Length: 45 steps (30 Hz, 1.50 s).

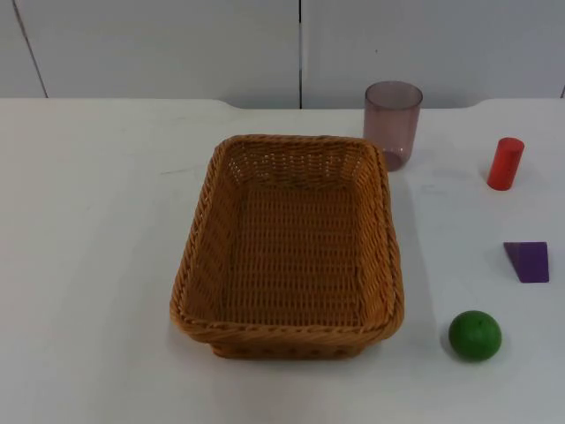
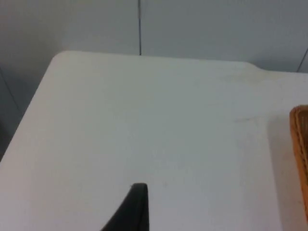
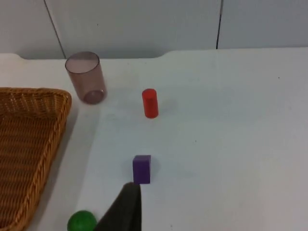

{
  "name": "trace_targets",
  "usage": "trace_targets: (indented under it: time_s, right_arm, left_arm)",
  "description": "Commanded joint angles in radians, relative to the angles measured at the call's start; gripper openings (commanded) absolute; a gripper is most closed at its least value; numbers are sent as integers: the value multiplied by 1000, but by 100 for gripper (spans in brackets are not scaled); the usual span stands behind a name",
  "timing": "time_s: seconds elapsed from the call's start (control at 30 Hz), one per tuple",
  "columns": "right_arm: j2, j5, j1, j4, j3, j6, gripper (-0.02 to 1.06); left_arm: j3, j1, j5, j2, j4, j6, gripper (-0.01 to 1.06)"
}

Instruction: Pick up the basket with the left hand and place the triangular block into the basket with the right hand.

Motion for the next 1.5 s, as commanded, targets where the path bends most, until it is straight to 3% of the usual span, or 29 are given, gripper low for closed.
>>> trace_targets:
  time_s: [0.0,0.27,0.4,0.63,0.97,1.23,1.47]
  right_arm:
    - [88,-44,-4,-9,-40,3,105]
    - [364,-170,-4,-11,-106,3,105]
    - [532,-235,-4,-11,-131,3,105]
    - [591,-235,-4,14,-138,12,105]
    - [591,-205,-4,41,-138,12,105]
    - [591,-193,-4,35,-138,12,105]
    - [591,-193,-4,35,-138,8,105]
  left_arm:
    - [-43,-2,-78,125,-34,-15,105]
    - [-161,-3,-113,446,-72,3,105]
    - [-206,-3,-139,616,-205,89,105]
    - [-212,-14,-143,743,-376,249,105]
    - [-229,-191,-230,972,-408,261,105]
    - [-464,-215,-156,1285,-491,336,105]
    - [-550,-215,-164,1453,-564,318,105]
